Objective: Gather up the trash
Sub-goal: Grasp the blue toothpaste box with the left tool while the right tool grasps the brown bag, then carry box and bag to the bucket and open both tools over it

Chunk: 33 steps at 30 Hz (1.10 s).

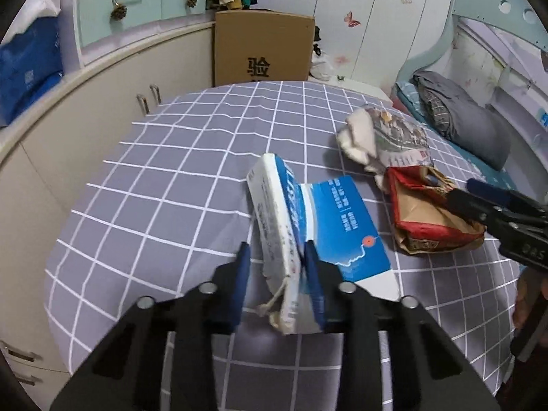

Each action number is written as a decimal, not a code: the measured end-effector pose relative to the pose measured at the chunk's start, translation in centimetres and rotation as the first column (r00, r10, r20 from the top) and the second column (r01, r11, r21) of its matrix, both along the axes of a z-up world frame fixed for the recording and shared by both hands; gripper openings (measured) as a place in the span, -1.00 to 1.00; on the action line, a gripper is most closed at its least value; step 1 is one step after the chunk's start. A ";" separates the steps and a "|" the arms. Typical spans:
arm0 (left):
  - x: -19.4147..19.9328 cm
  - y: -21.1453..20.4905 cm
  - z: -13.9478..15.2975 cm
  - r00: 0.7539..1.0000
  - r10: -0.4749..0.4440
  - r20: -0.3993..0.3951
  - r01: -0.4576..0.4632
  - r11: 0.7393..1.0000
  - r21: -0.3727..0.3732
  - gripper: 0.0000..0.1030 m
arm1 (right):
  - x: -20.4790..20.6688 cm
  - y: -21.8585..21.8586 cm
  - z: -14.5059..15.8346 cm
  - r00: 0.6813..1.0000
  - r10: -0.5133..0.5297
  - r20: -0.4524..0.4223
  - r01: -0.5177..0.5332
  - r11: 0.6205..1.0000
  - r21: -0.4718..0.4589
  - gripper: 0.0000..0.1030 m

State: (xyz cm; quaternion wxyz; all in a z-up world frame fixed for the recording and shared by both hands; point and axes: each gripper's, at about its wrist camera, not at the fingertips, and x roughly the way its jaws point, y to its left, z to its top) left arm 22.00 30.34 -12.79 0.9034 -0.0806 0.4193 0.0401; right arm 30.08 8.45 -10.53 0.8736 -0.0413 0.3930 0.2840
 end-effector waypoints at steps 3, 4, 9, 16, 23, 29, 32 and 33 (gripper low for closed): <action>-0.1 -0.3 0.2 1.000 -0.007 0.014 0.007 1.000 0.019 -0.64 | 0.4 0.4 -0.8 0.999 0.023 -0.042 -0.023 1.000 0.003 0.39; 0.0 -0.4 0.2 1.000 -0.008 0.016 0.008 1.000 0.018 -0.65 | 0.3 0.5 -0.7 0.999 0.041 -0.033 -0.041 0.999 0.004 0.21; -0.5 -1.4 1.3 0.999 -0.003 0.052 0.003 1.000 0.015 -0.66 | -0.9 0.6 -0.4 0.996 0.088 -0.021 -0.088 0.996 0.007 -0.39; -3.2 -3.6 4.1 0.992 -0.033 0.118 0.028 0.999 0.042 -0.67 | -3.4 -2.6 0.9 0.997 0.075 -0.003 -0.075 0.993 0.094 -0.51; -5.0 -9.4 6.9 0.971 -0.150 0.187 0.140 0.988 0.063 -0.66 | -6.3 -9.3 3.0 0.999 -0.024 0.034 0.017 0.980 0.197 -0.51; -4.7 -18.1 7.0 0.938 -0.299 0.175 0.288 0.954 0.086 -0.66 | -9.5 -18.6 3.6 0.980 -0.191 0.063 0.169 0.952 0.255 -0.51; -4.8 -23.2 6.7 0.909 -0.379 0.173 0.368 0.925 0.096 -0.66 | -11.1 -23.6 3.3 0.956 -0.286 0.065 0.259 0.927 0.271 -0.51; -4.8 -25.2 6.5 0.897 -0.409 0.171 0.398 0.912 0.094 -0.66 | -11.5 -24.9 3.2 0.949 -0.310 0.063 0.282 0.919 0.276 -0.51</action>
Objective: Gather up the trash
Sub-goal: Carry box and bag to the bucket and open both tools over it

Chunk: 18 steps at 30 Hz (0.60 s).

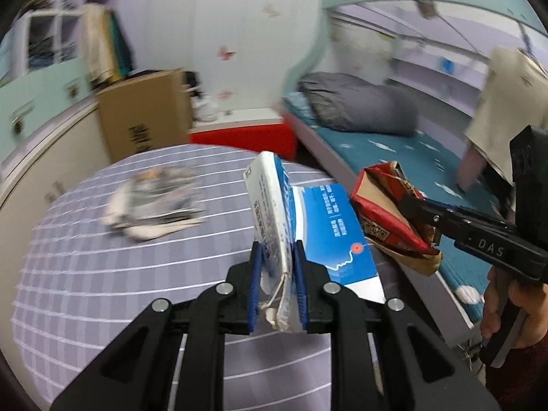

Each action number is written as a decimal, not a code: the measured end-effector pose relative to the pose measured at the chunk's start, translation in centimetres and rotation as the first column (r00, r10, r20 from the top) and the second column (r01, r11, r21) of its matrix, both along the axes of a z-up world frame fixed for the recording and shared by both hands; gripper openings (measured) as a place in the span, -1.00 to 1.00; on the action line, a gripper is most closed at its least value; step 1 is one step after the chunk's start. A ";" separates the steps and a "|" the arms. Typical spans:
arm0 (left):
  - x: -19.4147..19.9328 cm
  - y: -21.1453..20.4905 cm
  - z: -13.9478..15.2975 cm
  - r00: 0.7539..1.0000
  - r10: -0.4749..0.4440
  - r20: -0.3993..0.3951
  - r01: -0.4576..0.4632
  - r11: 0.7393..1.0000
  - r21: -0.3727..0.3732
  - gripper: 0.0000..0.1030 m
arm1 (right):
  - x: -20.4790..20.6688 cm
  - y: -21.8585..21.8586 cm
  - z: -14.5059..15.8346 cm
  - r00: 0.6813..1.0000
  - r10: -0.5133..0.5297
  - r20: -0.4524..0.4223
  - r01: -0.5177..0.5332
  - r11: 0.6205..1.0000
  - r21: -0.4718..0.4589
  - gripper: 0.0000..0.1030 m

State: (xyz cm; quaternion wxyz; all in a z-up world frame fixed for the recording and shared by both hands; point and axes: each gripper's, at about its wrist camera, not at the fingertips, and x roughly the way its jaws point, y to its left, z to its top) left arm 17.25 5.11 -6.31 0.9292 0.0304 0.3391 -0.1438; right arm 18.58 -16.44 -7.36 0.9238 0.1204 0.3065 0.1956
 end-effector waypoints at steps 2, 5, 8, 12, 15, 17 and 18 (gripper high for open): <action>0.2 -2.7 -0.3 0.999 -0.047 -0.010 0.047 0.999 -0.006 -0.66 | -1.1 -3.9 -0.6 0.997 -0.072 -0.008 0.072 0.997 0.006 -0.51; 0.3 -7.8 -1.2 0.994 -0.112 -0.016 0.113 0.993 0.026 -0.66 | -2.3 -8.1 -1.7 0.987 -0.159 -0.020 0.159 0.987 0.010 -0.51; 0.7 -11.3 -2.3 0.988 -0.153 -0.036 0.154 0.987 0.046 -0.66 | -3.5 -12.2 -3.3 0.968 -0.245 -0.047 0.246 0.969 0.005 -0.51; 1.4 -16.0 -4.8 0.975 -0.202 -0.089 0.208 0.975 0.073 -0.66 | -4.4 -16.6 -5.8 0.940 -0.327 -0.094 0.329 0.944 0.006 -0.51; 2.1 -19.0 -6.8 0.964 -0.231 -0.129 0.243 0.966 0.092 -0.66 | -4.7 -19.4 -8.2 0.919 -0.369 -0.140 0.374 0.927 0.015 -0.51; 2.9 -20.6 -8.3 0.957 -0.244 -0.160 0.262 0.960 0.104 -0.66 | -4.6 -20.7 -9.9 0.905 -0.391 -0.169 0.400 0.916 0.019 -0.51; 3.4 -21.4 -9.1 0.952 -0.247 -0.179 0.269 0.957 0.108 -0.66 | -4.6 -21.2 -10.6 0.899 -0.397 -0.183 0.408 0.913 0.021 -0.51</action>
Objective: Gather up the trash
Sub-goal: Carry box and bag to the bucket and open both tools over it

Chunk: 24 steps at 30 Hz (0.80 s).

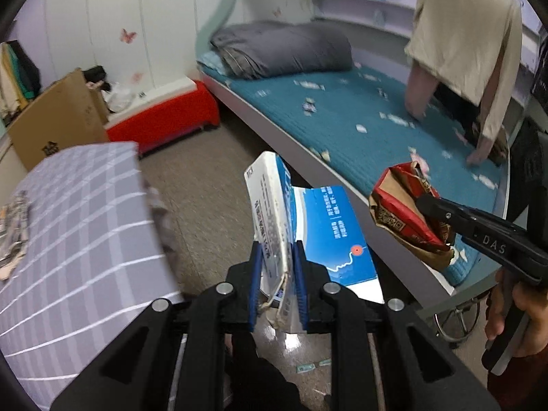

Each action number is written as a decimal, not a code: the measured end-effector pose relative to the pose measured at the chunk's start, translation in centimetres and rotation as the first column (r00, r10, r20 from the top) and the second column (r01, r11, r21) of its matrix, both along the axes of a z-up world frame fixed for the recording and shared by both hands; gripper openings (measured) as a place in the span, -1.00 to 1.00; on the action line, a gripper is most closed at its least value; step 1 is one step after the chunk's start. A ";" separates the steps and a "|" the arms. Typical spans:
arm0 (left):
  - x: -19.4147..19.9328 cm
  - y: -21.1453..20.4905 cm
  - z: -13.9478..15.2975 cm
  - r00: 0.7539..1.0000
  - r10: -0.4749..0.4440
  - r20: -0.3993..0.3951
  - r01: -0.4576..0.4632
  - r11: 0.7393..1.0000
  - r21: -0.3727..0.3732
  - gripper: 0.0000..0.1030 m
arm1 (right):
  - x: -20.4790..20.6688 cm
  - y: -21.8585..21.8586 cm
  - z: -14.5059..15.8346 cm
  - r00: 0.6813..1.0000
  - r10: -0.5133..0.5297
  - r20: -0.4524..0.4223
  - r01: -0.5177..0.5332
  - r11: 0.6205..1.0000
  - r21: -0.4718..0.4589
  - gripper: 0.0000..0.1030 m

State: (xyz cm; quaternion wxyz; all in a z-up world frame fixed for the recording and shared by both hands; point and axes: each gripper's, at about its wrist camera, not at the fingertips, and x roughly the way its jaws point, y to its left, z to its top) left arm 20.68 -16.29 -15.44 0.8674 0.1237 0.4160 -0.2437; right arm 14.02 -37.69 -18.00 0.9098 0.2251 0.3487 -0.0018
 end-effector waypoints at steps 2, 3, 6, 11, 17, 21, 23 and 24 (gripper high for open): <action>0.8 -1.4 -1.6 0.999 -0.010 -0.031 0.011 1.000 0.022 -0.66 | 0.4 -1.0 -1.7 0.999 -0.020 -0.026 0.020 1.000 0.022 -0.51; 1.2 -2.1 -2.4 0.999 -0.013 -0.044 0.015 0.999 0.035 -0.66 | 0.8 -1.4 -2.5 0.999 -0.028 -0.039 0.029 0.999 0.029 -0.51; 2.6 -3.8 -4.4 0.996 -0.022 -0.083 0.027 0.998 0.061 -0.66 | 1.4 -2.3 -4.1 0.997 -0.046 -0.066 0.050 0.998 0.050 -0.51; 5.3 -6.2 -7.5 0.990 -0.014 -0.144 0.027 0.996 0.086 -0.66 | 1.5 -3.8 -6.3 0.991 -0.099 -0.087 0.105 0.992 0.064 -0.51; 8.5 -8.3 -9.4 0.983 -0.003 -0.184 0.017 0.997 0.077 -0.60 | 1.8 -4.9 -7.5 0.983 -0.160 -0.088 0.167 0.983 0.076 -0.51; 10.0 -9.3 -10.1 0.990 0.032 -0.139 -0.016 0.993 0.115 0.42 | 2.3 -5.2 -7.9 0.978 -0.194 -0.074 0.201 0.975 0.092 -0.51; 10.4 -9.4 -10.2 0.993 0.043 -0.108 -0.028 0.990 0.135 0.43 | 2.6 -5.0 -8.3 0.978 -0.196 -0.077 0.203 0.974 0.101 -0.51; 10.6 -9.3 -10.5 0.992 0.049 -0.115 -0.031 0.988 0.150 0.43 | 2.7 -4.8 -8.4 0.978 -0.193 -0.082 0.201 0.974 0.104 -0.51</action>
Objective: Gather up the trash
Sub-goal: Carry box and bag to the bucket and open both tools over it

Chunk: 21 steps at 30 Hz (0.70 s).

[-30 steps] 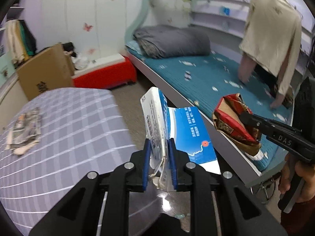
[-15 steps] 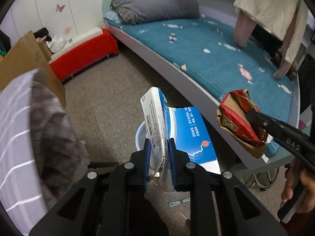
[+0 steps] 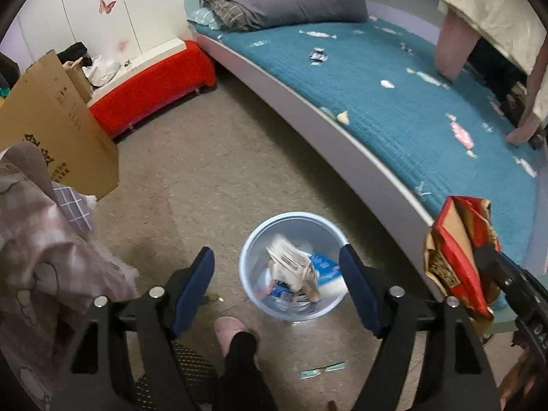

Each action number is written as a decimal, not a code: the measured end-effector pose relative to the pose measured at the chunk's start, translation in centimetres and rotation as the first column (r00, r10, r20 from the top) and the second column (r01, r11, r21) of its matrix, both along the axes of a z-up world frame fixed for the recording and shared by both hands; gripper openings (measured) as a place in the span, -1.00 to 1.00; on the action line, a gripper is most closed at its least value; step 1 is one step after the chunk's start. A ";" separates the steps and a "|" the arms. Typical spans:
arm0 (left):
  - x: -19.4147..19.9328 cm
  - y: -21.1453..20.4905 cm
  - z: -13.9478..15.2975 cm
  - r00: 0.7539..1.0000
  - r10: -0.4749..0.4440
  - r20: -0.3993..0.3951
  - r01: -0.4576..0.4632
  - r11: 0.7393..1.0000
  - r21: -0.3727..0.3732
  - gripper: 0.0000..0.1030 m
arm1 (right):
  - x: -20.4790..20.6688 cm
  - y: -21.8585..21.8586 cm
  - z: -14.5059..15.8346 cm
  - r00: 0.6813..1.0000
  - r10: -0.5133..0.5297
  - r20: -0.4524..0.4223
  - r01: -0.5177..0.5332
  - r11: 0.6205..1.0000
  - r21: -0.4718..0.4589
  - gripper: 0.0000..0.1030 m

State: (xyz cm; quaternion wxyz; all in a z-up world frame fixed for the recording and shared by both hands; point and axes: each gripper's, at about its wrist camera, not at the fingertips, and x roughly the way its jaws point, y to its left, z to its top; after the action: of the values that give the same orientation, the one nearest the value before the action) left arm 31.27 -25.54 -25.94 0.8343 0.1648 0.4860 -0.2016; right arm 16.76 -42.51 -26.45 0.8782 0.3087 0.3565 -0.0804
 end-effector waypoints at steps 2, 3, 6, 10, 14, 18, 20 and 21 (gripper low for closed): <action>0.0 0.5 -0.2 1.000 0.008 -0.005 -0.008 1.000 0.008 0.43 | 0.3 0.4 -0.4 1.000 0.013 -0.013 -0.013 1.000 0.003 -0.51; 0.0 0.7 -0.2 1.000 0.012 -0.002 -0.012 1.000 0.007 0.43 | 0.4 0.6 -0.5 1.000 0.018 -0.018 -0.018 1.000 0.007 -0.51; -0.1 1.6 -0.3 1.000 0.028 -0.006 -0.027 1.000 0.010 0.43 | 0.8 1.4 -1.0 0.999 0.032 -0.032 -0.032 0.999 0.010 -0.51; -0.4 2.6 0.2 0.998 0.054 0.018 -0.055 0.998 0.016 0.44 | 1.6 2.4 -1.5 0.998 0.051 -0.045 -0.051 0.999 0.016 -0.51; -1.0 3.2 1.5 0.990 0.072 0.118 -0.078 0.996 0.049 0.53 | 2.4 3.0 -1.8 0.997 0.058 -0.052 -0.057 0.998 0.026 -0.51; -1.1 3.4 2.7 0.974 0.089 0.207 -0.111 0.989 0.100 0.58 | 3.6 3.7 -2.4 0.996 0.066 -0.061 -0.064 0.997 0.048 -0.51; -1.0 3.5 3.1 0.967 0.095 0.236 -0.126 0.985 0.118 0.60 | 4.6 4.0 -2.6 0.996 0.066 -0.056 -0.064 0.997 0.050 -0.50; -0.9 3.7 3.3 0.964 0.101 0.247 -0.135 0.983 0.126 0.61 | 5.1 4.1 -2.7 0.996 0.067 -0.052 -0.064 0.996 0.055 -0.49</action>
State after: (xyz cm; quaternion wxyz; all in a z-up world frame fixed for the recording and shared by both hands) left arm 30.38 -21.85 -22.69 0.8834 0.2174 0.4040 -0.0952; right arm 21.82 -38.40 -29.12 0.8618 0.3180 0.3921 -0.0504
